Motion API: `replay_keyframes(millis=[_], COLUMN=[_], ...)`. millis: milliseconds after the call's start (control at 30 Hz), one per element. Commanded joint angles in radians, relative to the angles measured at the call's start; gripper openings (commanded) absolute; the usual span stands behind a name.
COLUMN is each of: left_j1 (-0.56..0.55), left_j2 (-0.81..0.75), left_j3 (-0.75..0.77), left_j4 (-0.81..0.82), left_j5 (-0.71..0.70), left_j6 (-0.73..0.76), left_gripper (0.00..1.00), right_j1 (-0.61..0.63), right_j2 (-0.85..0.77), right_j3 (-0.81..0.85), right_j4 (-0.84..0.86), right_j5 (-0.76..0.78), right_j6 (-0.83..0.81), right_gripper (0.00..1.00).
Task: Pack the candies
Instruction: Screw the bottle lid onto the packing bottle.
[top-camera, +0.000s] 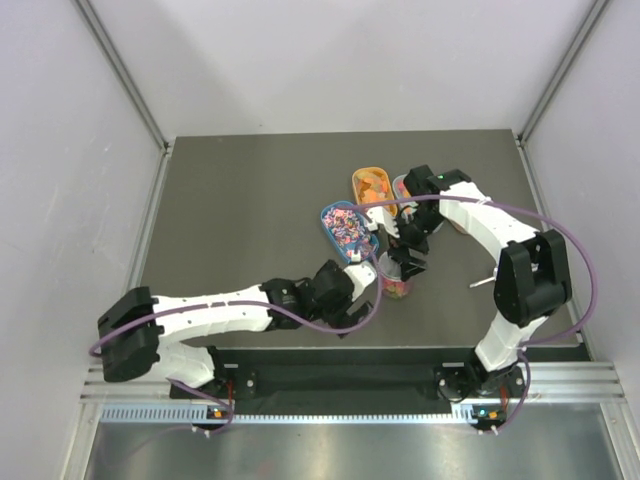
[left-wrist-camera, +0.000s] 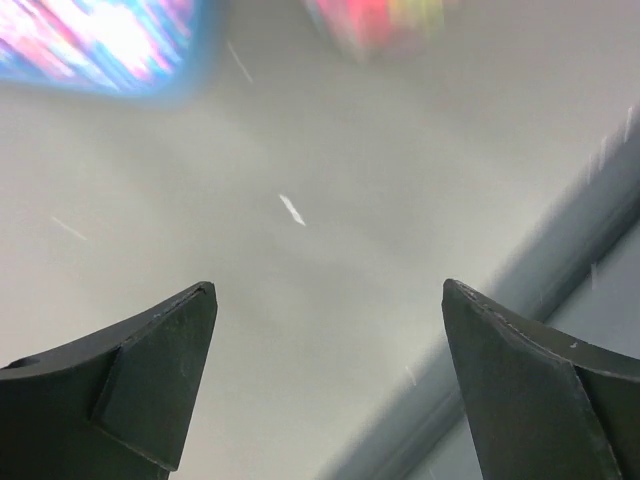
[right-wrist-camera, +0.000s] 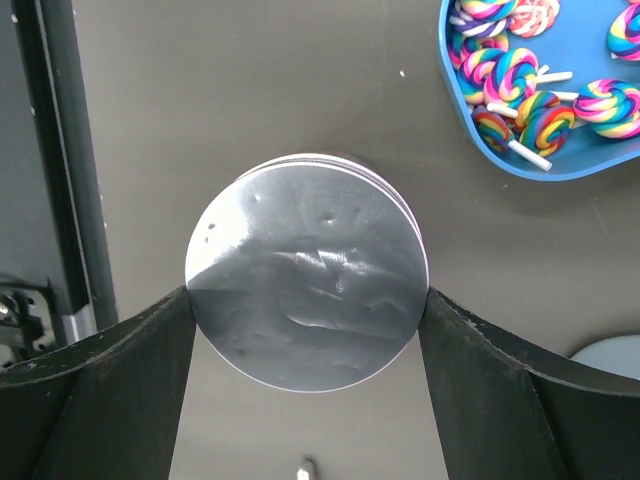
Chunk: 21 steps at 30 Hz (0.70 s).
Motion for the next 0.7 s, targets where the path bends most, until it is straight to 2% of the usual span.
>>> replay_keyframes(millis=[0, 100, 200, 233, 300, 367, 400, 433, 500, 533, 633, 667], left_j1=[0.027, 0.051, 0.122, 0.149, 0.162, 0.17, 0.17, 0.168, 0.162, 0.124, 0.05, 0.036], left_j2=[-0.058, -0.065, -0.003, 0.018, 0.018, -0.012, -0.023, -0.031, -0.022, -0.011, 0.015, 0.017], left_j3=[0.093, 0.111, 0.264, 0.35, 0.412, 0.492, 0.519, 0.567, 0.602, 0.637, 0.644, 0.642], left_j4=[0.129, 0.328, 0.294, 0.268, 0.236, 0.168, 0.139, 0.069, 0.024, -0.032, 0.004, 0.022], left_j5=[-0.164, -0.265, -0.279, -0.247, -0.197, -0.056, -0.016, 0.079, 0.138, 0.124, 0.078, 0.013], left_j6=[0.154, 0.26, 0.267, 0.294, 0.349, 0.34, 0.287, 0.249, 0.131, 0.124, 0.223, 0.236], left_gripper=[0.99, 0.99, 0.99, 0.99, 0.99, 0.99, 0.99, 0.99, 0.99, 0.99, 0.99, 0.99], right_j1=[0.022, 0.039, 0.041, 0.043, 0.042, 0.041, 0.041, 0.039, 0.039, 0.039, 0.043, 0.041], right_j2=[0.105, 0.093, 0.062, 0.038, 0.01, -0.036, -0.056, -0.099, -0.151, -0.197, -0.257, -0.269], right_j3=[-0.046, -0.052, -0.079, -0.107, -0.156, -0.191, -0.229, -0.249, -0.318, -0.341, -0.401, -0.407], right_j4=[0.098, 0.109, 0.127, 0.129, 0.144, 0.155, 0.167, 0.179, 0.236, 0.254, 0.33, 0.339], right_j5=[0.069, 0.097, 0.128, 0.144, 0.16, 0.181, 0.19, 0.2, 0.203, 0.207, 0.218, 0.215], right_j6=[0.013, -0.009, -0.022, -0.033, -0.052, -0.073, -0.075, -0.076, -0.099, -0.12, -0.116, -0.113], right_gripper=[0.58, 0.58, 0.58, 0.58, 0.58, 0.58, 0.59, 0.64, 0.83, 0.99, 1.0, 1.0])
